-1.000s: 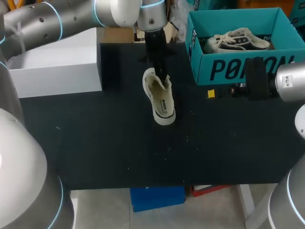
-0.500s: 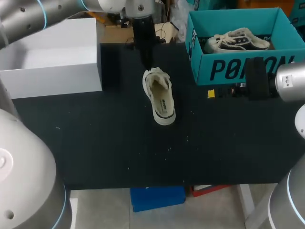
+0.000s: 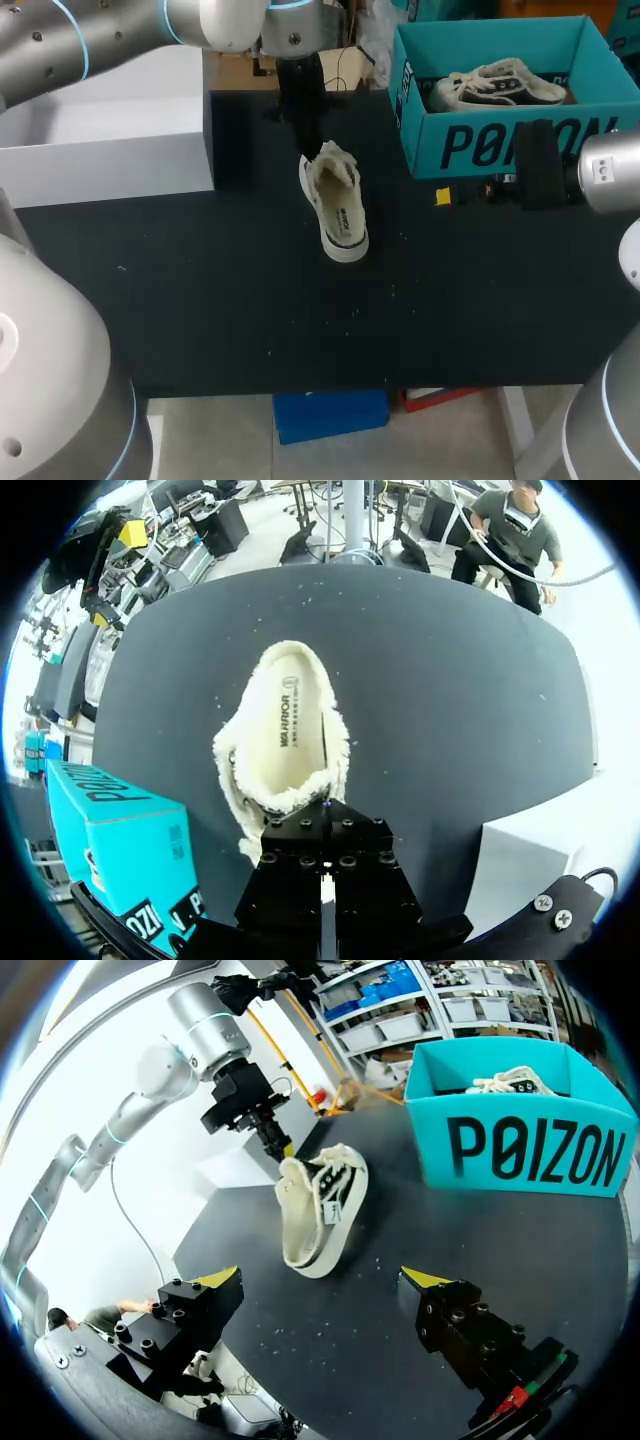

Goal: Take the shoe out of the shoebox, open the shoe tongue, remove and reinsert the insole, then place the shoe into the shoebox

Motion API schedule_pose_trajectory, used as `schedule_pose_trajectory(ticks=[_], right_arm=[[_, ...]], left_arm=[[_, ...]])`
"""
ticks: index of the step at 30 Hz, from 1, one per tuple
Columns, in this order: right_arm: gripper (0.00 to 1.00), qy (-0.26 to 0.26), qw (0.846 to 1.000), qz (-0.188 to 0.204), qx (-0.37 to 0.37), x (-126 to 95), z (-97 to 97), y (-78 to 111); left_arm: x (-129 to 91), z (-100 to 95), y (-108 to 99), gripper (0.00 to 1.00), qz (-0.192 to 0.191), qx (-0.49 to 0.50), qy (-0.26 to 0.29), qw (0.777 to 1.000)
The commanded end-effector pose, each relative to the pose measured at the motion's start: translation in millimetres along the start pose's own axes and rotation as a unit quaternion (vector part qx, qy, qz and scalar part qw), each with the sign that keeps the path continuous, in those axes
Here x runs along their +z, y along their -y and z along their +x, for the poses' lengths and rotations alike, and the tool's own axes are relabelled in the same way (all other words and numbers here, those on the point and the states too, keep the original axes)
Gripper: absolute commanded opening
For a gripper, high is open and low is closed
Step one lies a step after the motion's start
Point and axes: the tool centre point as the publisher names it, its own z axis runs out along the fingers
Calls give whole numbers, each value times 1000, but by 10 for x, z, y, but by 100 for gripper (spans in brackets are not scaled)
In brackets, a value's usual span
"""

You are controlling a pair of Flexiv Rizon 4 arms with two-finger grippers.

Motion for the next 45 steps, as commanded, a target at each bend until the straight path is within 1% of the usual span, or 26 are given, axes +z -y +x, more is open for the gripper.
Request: schedule_pose_trajectory(ticks=[1, 6, 10, 14, 16, 18, 21, 25, 28, 29, 30, 31, 32, 33, 34, 35, 36, 40, 45], right_arm=[[100, 0, 1000, 1, 1, 12, 2, -8], [100, 0, 1000, 1, 1, 12, 2, -8], [100, 0, 1000, 1, 1, 12, 2, -8], [100, 0, 1000, 1, 1, 12, 2, -8], [100, 0, 1000, 1, 1, 12, 2, -8], [100, 0, 1000, 1, 1, 12, 2, -8], [100, 0, 1000, 1, 1, 12, 2, -8], [100, 0, 1000, 1, 1, 12, 2, -8], [100, 0, 1000, 1, 1, 12, 2, -8], [100, 0, 1000, 1, 1, 12, 2, -8], [100, 0, 1000, 1, 1, 12, 2, -8], [100, 0, 1000, 1, 1, 12, 2, -8], [100, 0, 1000, 1, 1, 12, 2, -8], [100, 0, 1000, 1, 1, 12, 2, -8], [100, 0, 1000, 1, 1, 12, 2, -8], [100, 0, 1000, 1, 1, 12, 2, -8], [100, 0, 1000, 1, 1, 12, 2, -8], [100, 0, 1000, 1, 1, 12, 2, -8], [100, 0, 1000, 1, 1, 12, 2, -8]], left_arm=[[123, -99, -33, 0, 9, 6, 1, 1000], [246, -181, 94, 0, 24, 26, -2, 999], [360, -245, 277, 0, 42, 50, -6, 998], [384, -223, 413, 0, 53, 59, -10, 997], [334, -187, 469, 0, 54, 62, -13, 996], [242, -134, 488, 0, 45, 67, -22, 996], [56, -52, 438, 0, 25, 62, -24, 997], [-154, -21, 371, 0, 6, 57, -20, 998], [-233, -11, 369, 0, 1, 46, -20, 999], [-235, -9, 370, 9, 0, 45, -17, 999], [-235, -7, 373, 36, -1, 45, -16, 999], [-204, 5, 393, 44, 2, 42, -10, 999], [-167, 15, 403, 48, 4, 41, -7, 999], [-111, 35, 417, 61, 7, 37, -7, 999], [-62, 52, 428, 82, 12, 33, -7, 999], [-22, 68, 449, 95, 16, 30, -2, 999], [14, 81, 457, 97, 17, 26, -4, 1000], [142, 115, 466, 98, 22, 8, 4, 1000], [240, 148, 444, 98, 10, -16, -6, 1000]])
